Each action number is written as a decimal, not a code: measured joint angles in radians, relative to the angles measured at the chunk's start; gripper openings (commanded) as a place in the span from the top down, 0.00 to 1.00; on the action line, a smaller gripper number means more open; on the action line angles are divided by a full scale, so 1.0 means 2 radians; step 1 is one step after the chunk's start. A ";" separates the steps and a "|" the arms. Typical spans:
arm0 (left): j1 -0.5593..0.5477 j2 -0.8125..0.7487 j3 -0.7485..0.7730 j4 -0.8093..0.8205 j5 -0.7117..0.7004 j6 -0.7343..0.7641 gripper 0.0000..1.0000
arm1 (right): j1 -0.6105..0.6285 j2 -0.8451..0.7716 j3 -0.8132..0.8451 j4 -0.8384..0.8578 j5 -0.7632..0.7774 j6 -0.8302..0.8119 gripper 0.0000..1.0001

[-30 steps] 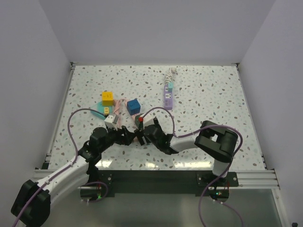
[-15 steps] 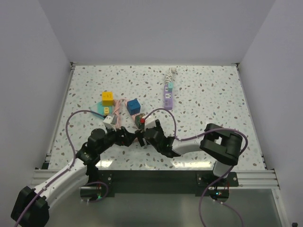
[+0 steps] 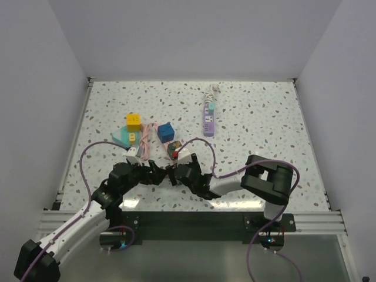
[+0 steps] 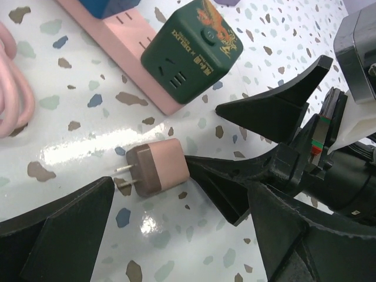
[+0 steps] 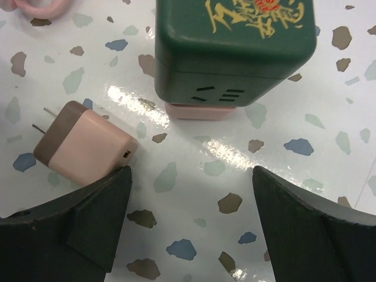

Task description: Insert the plug

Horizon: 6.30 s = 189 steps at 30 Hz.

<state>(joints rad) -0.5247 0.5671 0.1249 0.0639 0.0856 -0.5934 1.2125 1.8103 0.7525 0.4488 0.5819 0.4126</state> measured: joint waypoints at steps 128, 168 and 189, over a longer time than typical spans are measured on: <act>-0.037 0.289 0.060 0.374 0.301 -0.057 0.62 | 0.051 -0.339 -0.212 0.128 -0.057 -0.220 1.00; 0.026 0.252 0.163 0.386 0.359 -0.018 1.00 | -0.307 -0.348 0.020 0.051 -0.578 -0.028 0.19; 0.027 0.229 0.165 0.387 0.378 0.006 1.00 | -0.352 -0.276 0.020 0.115 -0.809 0.093 0.30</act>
<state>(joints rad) -0.4713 1.0252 0.4549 0.8375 0.8421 -0.5816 0.5083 1.2583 0.7929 0.6796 -1.0351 0.5980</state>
